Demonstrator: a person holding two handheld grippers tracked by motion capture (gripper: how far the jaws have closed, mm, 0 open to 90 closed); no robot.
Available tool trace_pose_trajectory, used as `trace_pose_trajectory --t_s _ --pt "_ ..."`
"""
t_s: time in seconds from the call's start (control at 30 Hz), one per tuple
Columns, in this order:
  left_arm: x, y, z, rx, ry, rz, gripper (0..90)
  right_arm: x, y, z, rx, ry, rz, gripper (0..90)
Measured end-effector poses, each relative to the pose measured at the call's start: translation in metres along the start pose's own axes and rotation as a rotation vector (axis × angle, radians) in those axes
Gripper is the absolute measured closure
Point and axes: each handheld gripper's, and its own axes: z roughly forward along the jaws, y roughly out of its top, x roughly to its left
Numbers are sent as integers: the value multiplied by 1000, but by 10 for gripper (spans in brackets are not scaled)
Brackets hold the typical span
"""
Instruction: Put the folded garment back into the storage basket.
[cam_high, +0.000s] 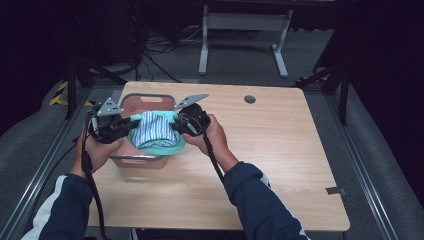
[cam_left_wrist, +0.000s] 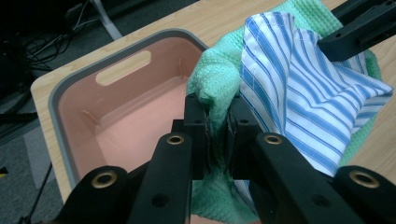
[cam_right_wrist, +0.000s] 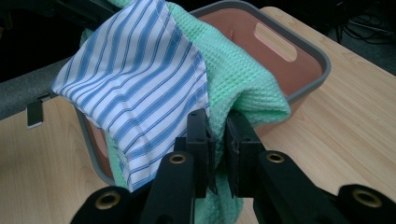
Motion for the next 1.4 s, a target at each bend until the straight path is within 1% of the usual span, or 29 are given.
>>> trace_pose_trajectory --t_s 0.03,0.07,0.13,0.17,0.2,0.3,0.37,0.4,0.57,0.6,0.7,0.73,0.87,1.03,1.13,1.17,1.2,1.33,1.4 --pt "1 0 0 -2 7 0 814 1 1 2 -2 -1 -3 810" --pt "2 0 -1 3 16 7 814 1 4 6 -2 9 3 810" --pt "4 -1 -1 -2 21 8 814 1 5 8 -1 9 -2 810" --pt "6 -1 -2 7 28 10 814 2 6 10 2 9 -1 810" --pt "7 -1 -2 6 31 8 814 2 8 12 2 16 2 810" --pt "11 -4 -3 7 36 -2 814 4 12 17 8 11 -13 810" --pt "13 -5 -5 6 39 -6 814 5 13 20 8 18 -9 810" --pt "15 -6 -5 1 39 -15 814 4 14 22 9 19 -6 810" --pt "18 -9 -8 7 54 -16 814 7 17 28 8 22 -4 810" --pt "19 -9 -9 6 61 -11 814 8 17 29 10 23 -8 810" --pt "22 -11 -10 8 62 -19 814 9 20 33 8 25 -3 810" --pt "23 -12 -10 13 65 -16 814 9 20 34 8 26 0 810" --pt "26 -14 -9 25 75 -14 814 12 22 40 12 27 -1 810" --pt "31 -18 -10 24 80 -29 814 13 25 49 20 27 -1 810" --pt "34 -20 -10 28 87 -24 814 15 27 53 26 30 -3 810" --pt "35 -21 -10 35 90 -29 814 16 27 55 29 30 -2 810" --pt "36 -21 -10 29 88 -35 814 17 28 58 30 34 -3 810" --pt "40 -26 -7 44 90 -41 814 19 28 66 46 34 -6 809" --pt "41 -28 -4 52 91 -40 814 19 27 71 55 34 2 809"
